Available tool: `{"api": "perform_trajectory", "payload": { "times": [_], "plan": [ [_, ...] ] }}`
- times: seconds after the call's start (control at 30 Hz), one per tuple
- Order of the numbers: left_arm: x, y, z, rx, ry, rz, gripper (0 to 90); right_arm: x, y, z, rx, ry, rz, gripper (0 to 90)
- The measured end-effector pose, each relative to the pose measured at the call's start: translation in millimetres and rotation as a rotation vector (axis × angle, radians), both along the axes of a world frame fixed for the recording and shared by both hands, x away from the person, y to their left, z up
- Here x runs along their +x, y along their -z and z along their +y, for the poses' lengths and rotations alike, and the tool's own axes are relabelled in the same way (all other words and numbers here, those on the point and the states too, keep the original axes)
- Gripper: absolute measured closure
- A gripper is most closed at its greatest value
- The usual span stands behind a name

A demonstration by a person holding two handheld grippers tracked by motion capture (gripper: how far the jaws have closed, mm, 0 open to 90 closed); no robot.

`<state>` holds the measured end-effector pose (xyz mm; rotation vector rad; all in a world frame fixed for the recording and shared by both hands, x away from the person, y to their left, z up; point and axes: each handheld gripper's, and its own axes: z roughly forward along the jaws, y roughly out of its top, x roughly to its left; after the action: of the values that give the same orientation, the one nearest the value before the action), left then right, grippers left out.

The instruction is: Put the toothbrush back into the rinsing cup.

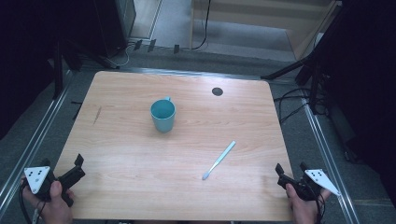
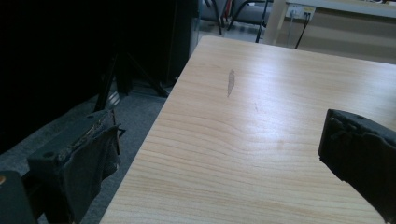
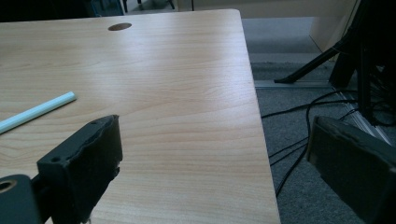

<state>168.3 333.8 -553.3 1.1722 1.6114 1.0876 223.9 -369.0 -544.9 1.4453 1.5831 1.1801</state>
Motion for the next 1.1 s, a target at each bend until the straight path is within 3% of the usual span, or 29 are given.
{"api": "perform_trajectory", "payload": {
  "times": [0.17,0.27,0.37,0.4,0.47,0.6,0.67,0.7,0.8,0.9,0.97,1.0,1.1],
  "plan": [
    [-2.1,0.2,-0.2,0.004,0.002,-0.016,0.0,-0.6,-0.1,0.6,-0.005,0.004,-0.002,7.4],
    [-1.2,0.0,-1.8,0.020,-0.002,-0.010,0.0,-1.0,0.0,0.2,-0.001,0.003,-0.007,14.4],
    [0.8,-0.4,-0.2,0.004,0.010,0.004,0.0,-2.2,-0.1,-1.1,0.018,0.011,-0.017,21.8],
    [1.6,-0.3,2.6,-0.025,0.029,0.005,0.0,-2.4,-0.1,-0.9,0.013,0.014,-0.022,28.3],
    [0.9,0.0,4.1,-0.036,0.037,-0.004,0.0,-3.3,-0.3,-1.0,0.021,0.002,-0.032,39.8],
    [1.9,-0.3,1.5,-0.012,0.052,0.002,0.0,-1.8,-1.8,-2.4,0.024,-0.016,-0.016,61.1],
    [1.9,-0.4,0.7,0.000,0.055,0.005,0.0,-0.8,-2.1,-1.8,0.017,-0.008,0.001,65.1],
    [2.1,-0.5,-0.7,0.012,0.058,0.004,0.0,2.6,-2.9,-1.2,0.004,-0.004,0.032,78.1],
    [2.3,-0.5,-0.9,0.018,0.067,0.007,0.0,5.5,-7.2,2.7,-0.040,-0.045,0.047,89.4],
    [2.1,-0.5,-1.1,0.020,0.069,0.005,0.0,7.8,-13.4,7.7,-0.051,-0.137,0.056,90.0],
    [2.0,-0.5,-1.5,0.023,0.071,0.006,0.0,8.8,-14.9,10.9,-0.066,-0.155,0.063,90.0],
    [2.3,-0.5,-1.9,0.025,0.071,0.005,0.0,12.5,-18.4,19.2,-0.098,-0.205,0.091,90.0],
    [2.4,-0.5,-1.6,0.022,0.077,0.006,0.0,19.9,-24.0,30.5,-0.158,-0.263,0.129,90.0]
  ]
}}
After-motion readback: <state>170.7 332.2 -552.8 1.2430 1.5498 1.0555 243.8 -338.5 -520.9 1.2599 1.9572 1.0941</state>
